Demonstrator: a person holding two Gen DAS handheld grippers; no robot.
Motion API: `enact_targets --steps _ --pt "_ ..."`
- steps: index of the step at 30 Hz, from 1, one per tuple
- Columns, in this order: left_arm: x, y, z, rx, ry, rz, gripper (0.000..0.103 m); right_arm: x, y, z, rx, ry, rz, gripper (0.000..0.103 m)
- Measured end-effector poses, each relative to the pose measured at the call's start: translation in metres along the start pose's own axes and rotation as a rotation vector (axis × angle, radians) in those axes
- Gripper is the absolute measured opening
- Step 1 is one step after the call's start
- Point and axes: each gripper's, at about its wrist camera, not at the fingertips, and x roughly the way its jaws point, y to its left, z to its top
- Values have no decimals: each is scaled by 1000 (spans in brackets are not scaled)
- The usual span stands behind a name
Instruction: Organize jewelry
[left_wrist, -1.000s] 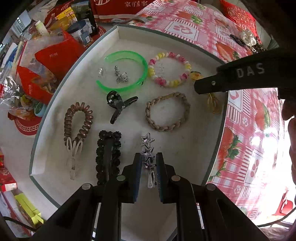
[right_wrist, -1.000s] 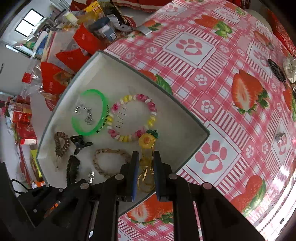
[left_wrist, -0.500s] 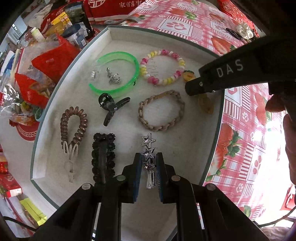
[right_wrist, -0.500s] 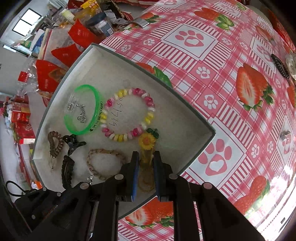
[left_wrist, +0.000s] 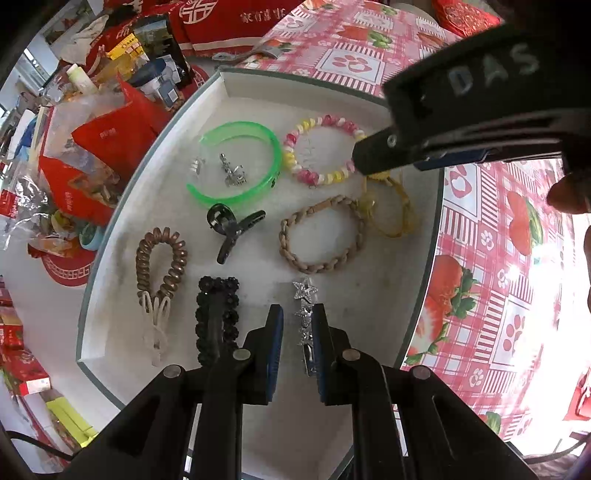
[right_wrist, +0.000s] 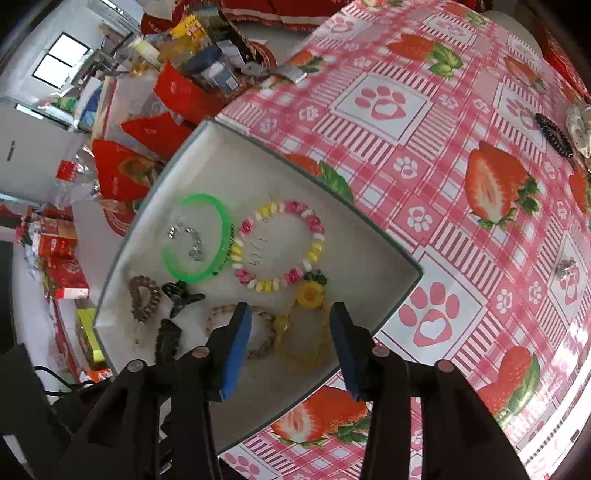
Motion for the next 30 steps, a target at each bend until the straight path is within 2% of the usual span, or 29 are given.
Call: enact_targets --steps 14,15,17,18,19,30 --pt "-14 11 3 -34 -34 21 23 -37 -15 -17 61 -60 11 51" --pt "-15 13 3 -37 -37 18 54 -39 -15 -17 67 -62 11 51" --pt "-23 16 3 -66 -69 45 103 -42 -17 -19 77 -66 13 51" --pt "-29 17 3 -71 -104 58 103 -44 -18 -21 83 -67 14 51" --pt "-32 17 4 -63 -106 61 103 -45 -19 -22 86 -67 15 51" --pt "-42 20 -1 -59 -79 70 103 -48 -25 -44 109 -36 -17 52"
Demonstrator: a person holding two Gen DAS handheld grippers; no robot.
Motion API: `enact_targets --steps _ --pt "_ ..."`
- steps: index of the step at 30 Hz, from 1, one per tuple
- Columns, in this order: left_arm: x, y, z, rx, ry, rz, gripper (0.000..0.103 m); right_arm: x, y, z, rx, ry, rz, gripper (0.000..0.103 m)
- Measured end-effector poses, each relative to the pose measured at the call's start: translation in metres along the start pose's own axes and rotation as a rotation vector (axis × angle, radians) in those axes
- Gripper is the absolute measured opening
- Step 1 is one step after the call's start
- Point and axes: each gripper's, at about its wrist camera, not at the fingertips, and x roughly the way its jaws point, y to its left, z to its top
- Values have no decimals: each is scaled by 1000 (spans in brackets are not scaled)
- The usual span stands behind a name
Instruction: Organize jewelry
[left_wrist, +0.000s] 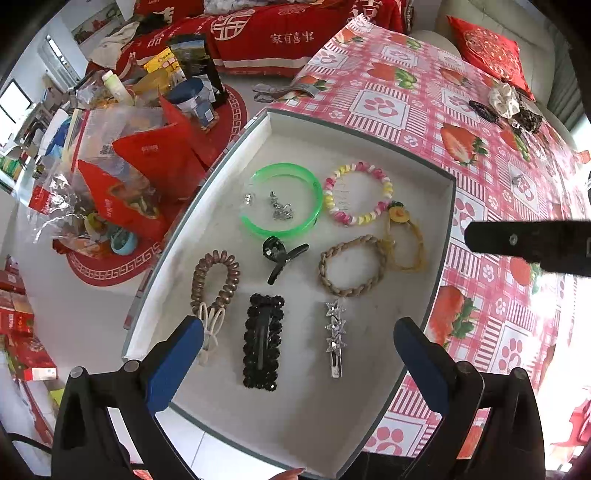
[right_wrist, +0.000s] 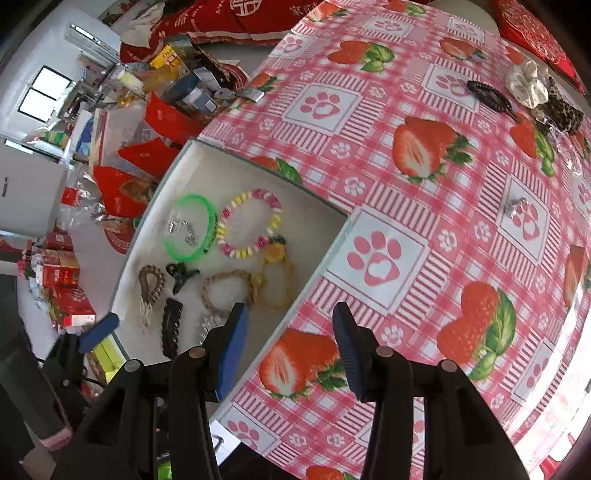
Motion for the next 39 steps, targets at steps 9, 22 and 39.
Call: enact_targets --steps 9,22,39 --pt "-15 8 -2 -21 41 7 103 0 12 -15 -49 59 -59 62" --pt "-70 24 6 -15 36 4 103 -53 40 -14 -93 23 -108 83" --pt "-146 29 25 6 -63 -2 103 -145 76 -16 -137 -179 -197 88"
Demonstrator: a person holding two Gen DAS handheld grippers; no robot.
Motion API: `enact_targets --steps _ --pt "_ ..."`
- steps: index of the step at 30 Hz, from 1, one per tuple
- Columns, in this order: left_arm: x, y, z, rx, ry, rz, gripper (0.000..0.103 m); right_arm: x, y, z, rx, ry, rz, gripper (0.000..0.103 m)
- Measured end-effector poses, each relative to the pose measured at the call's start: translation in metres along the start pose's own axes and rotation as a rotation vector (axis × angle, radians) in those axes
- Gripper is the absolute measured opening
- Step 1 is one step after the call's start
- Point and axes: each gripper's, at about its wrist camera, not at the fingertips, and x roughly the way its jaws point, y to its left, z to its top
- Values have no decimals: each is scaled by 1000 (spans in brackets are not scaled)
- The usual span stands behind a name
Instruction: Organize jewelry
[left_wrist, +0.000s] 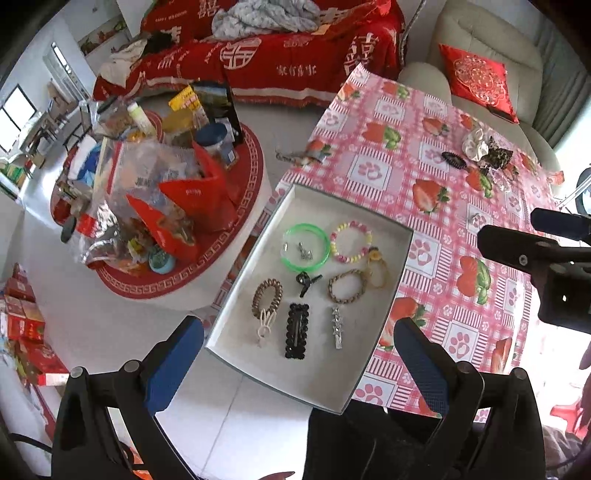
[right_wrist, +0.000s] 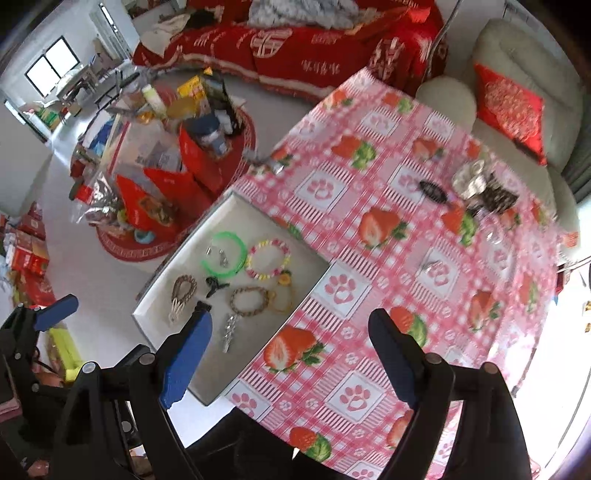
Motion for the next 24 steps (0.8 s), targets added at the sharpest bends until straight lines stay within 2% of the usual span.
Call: enact_targets --steps 7,24 --pt "-22 2 7 -16 -64 2 103 -24 -3 -2 28 -46 -26 88" --pt "-25 1 7 -31 -54 11 103 -27 -3 -8 37 -38 -21 88"
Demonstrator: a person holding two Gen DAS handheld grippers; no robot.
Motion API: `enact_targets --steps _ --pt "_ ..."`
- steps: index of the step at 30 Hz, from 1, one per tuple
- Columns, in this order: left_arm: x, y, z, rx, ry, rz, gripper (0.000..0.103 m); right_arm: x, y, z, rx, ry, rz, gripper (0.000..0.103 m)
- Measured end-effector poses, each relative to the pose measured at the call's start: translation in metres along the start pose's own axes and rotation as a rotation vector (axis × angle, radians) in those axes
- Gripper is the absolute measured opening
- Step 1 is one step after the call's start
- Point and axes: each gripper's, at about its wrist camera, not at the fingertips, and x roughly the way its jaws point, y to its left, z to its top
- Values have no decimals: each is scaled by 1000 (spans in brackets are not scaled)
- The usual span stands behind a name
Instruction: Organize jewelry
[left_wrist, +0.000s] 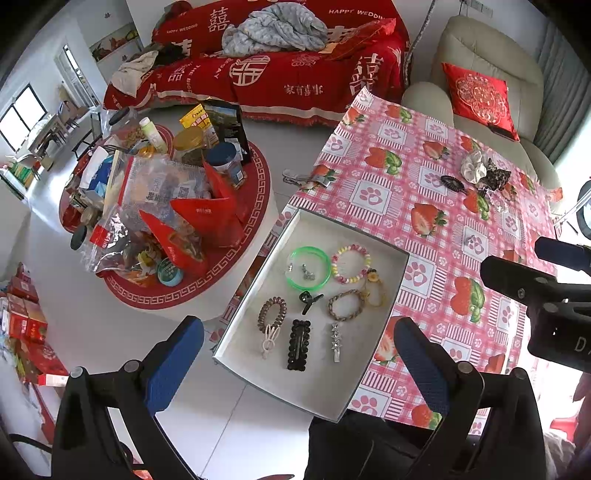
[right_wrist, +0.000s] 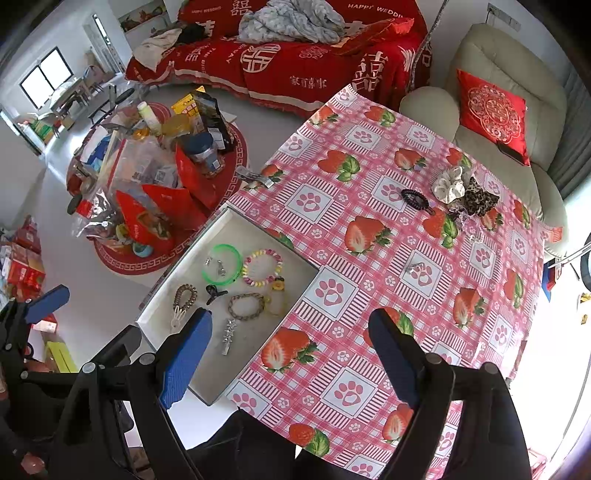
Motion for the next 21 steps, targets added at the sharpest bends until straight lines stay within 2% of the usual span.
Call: enact_targets --steps 21 --pt "3 1 -3 -2 13 1 103 5 5 2 -7 16 9 88"
